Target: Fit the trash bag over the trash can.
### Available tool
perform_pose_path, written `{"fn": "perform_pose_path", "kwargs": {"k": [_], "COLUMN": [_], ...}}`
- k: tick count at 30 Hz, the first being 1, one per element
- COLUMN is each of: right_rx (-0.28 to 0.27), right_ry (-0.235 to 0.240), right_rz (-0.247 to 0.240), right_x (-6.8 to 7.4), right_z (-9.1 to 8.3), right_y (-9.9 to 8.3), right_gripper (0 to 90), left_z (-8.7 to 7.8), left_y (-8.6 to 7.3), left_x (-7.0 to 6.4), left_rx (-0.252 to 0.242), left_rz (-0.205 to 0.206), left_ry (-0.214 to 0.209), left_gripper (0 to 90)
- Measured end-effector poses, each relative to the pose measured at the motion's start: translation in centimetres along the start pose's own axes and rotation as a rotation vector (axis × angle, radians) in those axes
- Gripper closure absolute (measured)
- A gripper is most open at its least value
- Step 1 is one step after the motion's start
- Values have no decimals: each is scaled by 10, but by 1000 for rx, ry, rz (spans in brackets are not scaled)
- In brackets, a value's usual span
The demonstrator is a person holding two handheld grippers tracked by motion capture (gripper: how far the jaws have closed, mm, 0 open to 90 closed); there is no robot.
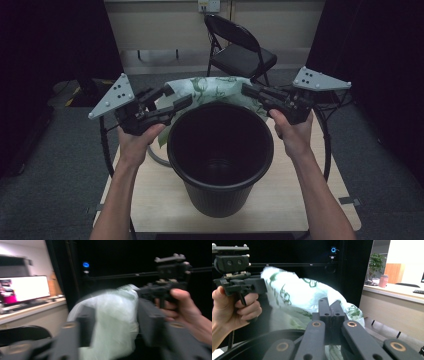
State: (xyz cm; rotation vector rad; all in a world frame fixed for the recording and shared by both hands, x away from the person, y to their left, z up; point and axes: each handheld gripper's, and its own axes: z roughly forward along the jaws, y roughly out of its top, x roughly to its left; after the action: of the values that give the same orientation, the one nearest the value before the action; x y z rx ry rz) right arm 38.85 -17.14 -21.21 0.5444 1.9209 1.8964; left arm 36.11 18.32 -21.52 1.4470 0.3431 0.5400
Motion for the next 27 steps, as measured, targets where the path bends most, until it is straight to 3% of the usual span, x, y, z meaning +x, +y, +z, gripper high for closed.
{"fn": "perform_pose_path", "kwargs": {"k": [2, 3, 5, 8, 9, 10, 12, 14, 15, 20, 27], "right_rx": [3, 7, 6, 10, 11, 11, 12, 16, 19, -3, -18], "right_ry": [9, 10, 19, 31, 32, 41, 50, 55, 55, 17, -62], "right_rz": [4, 4, 7, 3, 0, -4, -7, -12, -18, -16, 18], "right_x": [0, 0, 0, 1, 2, 3, 5, 6, 6, 0, -25], "right_z": [1, 2, 4, 7, 8, 8, 9, 9, 9, -4, -29], "right_y": [-3, -3, -4, -4, -4, -4, -4, -4, -4, -6, -19], "right_gripper": [900, 900, 900, 900, 900, 900, 900, 900, 900, 715, 755], "left_z": [1, 2, 6, 15, 20, 25, 32, 35, 35, 24, -6], "left_y": [-1, -1, -3, -9, -12, -16, -22, -26, -27, -17, 6], "left_x": [3, 4, 8, 16, 19, 20, 22, 22, 21, 19, 28], "left_rx": [0, -4, 3, 33, 74, 102, 163, 172, 169, 137, 47], "left_rz": [15, 16, 10, -25, -25, -22, -15, -22, -28, -12, -14], "left_ry": [38, 35, 52, 40, 32, 24, 17, -12, -21, -21, -7], "left_gripper": [291, 257, 233, 193, 212, 289, 541, 795, 858, 893, 895]}}
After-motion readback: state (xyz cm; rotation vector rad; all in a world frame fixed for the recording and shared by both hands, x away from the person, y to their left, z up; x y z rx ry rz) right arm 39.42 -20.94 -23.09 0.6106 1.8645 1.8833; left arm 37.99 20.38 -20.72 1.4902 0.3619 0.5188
